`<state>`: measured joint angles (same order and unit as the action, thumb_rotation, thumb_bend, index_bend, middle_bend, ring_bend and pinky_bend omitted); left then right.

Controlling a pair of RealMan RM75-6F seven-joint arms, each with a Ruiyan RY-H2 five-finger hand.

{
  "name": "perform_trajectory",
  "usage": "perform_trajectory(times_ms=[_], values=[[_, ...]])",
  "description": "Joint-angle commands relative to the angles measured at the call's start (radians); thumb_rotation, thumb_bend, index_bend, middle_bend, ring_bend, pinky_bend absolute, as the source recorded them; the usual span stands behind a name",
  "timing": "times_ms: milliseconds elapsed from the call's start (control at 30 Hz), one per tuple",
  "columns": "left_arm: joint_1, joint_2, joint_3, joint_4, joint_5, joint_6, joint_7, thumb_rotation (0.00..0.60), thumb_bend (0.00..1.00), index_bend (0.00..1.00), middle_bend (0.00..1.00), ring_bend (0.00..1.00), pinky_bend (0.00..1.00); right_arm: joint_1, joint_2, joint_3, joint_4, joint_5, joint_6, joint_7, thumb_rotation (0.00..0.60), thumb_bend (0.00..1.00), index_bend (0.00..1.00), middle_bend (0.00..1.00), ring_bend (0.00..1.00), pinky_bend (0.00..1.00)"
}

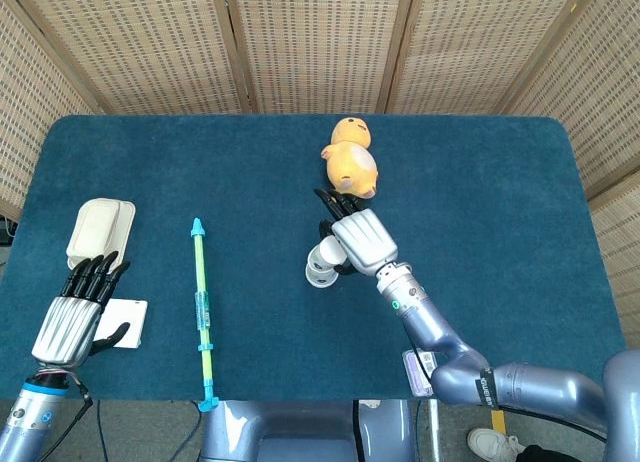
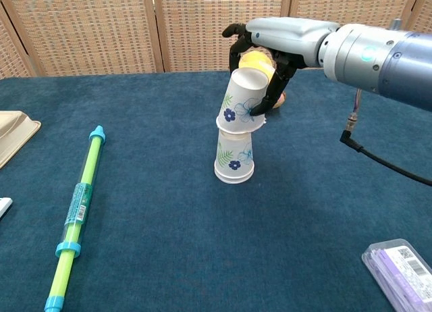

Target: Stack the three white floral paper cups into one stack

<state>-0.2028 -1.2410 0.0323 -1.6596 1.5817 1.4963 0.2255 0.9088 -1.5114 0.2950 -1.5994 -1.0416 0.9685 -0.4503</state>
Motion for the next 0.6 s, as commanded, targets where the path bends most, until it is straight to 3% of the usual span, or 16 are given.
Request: perform_trajectory(times_ms=[33, 333, 600], values=[[0.001, 0.002, -0.004, 0.002, 0.0, -0.003, -0.006, 0.6, 0.26, 0.06, 0.0, 0.0, 0.04, 0.009, -0.021, -0.006, 0.021, 0.002, -0.003, 0.005, 0.6, 0.27, 0.49, 0.05, 0.0, 0.16], [0.004, 0.003, -0.011, 0.004, 0.001, -0.013, -0.012, 0.6, 0.26, 0.06, 0.0, 0.0, 0.04, 0.018, -0.039, -0.014, 0.039, -0.003, -0.002, 0.016, 0.6, 0.26, 0.48, 0.04, 0.0, 0.15], [0.007, 0.003, -0.016, 0.001, 0.003, -0.021, -0.011, 0.6, 0.26, 0.06, 0.0, 0.0, 0.04, 0.025, -0.041, -0.024, 0.039, -0.002, -0.018, 0.031, 0.6, 0.24, 0.32, 0.0, 0.0, 0.15]])
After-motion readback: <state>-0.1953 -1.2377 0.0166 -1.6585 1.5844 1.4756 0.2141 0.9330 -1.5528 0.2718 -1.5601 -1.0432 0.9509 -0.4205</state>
